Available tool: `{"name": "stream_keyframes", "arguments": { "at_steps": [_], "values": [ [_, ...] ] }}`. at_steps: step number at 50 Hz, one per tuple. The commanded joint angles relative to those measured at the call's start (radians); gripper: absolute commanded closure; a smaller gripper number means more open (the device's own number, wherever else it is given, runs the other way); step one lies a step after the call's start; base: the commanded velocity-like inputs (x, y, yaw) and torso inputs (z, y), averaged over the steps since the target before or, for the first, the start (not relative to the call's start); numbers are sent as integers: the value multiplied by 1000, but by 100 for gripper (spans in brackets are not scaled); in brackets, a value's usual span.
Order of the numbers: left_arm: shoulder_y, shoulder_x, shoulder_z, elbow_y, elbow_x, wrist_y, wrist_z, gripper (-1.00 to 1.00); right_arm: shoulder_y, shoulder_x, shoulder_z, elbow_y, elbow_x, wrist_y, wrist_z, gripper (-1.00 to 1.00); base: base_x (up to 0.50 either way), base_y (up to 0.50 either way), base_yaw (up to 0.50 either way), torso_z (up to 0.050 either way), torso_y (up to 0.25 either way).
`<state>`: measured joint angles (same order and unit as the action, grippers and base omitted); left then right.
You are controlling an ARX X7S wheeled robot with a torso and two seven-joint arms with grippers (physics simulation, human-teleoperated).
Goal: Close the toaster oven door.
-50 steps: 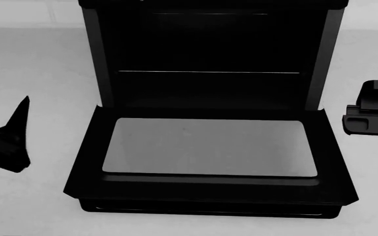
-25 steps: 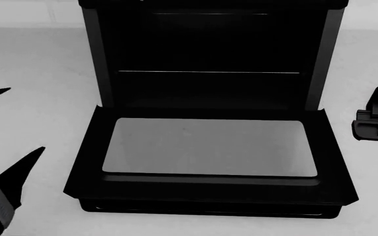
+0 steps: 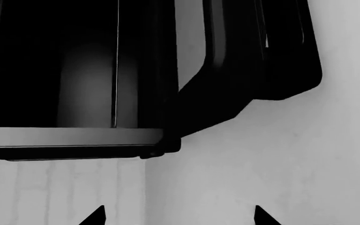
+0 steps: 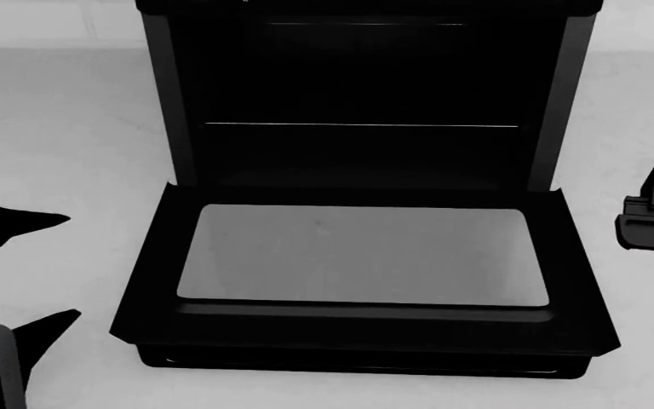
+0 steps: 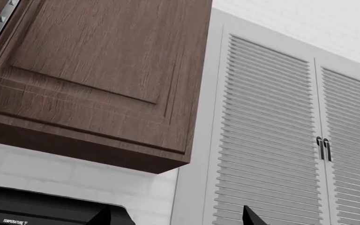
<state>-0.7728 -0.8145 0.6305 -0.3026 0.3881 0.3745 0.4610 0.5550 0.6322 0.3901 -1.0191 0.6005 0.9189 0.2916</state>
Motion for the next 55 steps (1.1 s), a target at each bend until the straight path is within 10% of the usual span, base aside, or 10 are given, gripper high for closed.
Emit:
{"name": "stream_keyframes", "arguments": {
  "at_steps": [1, 35, 55],
  "values": [
    [-119, 81, 84, -256, 84, 169, -36, -100, 11, 17, -10, -6, 26, 15, 33, -100, 0, 0, 0, 0, 0],
    [-337, 278, 229, -501, 167, 422, -44, -100, -68, 78, 57, -13, 100, -36, 95, -100, 0, 0, 0, 0, 0],
    [-324, 347, 178, -581, 99, 529, -258, -100, -113, 131, 107, -15, 175, -74, 152, -100, 0, 0, -1, 0, 0]
  ]
}}
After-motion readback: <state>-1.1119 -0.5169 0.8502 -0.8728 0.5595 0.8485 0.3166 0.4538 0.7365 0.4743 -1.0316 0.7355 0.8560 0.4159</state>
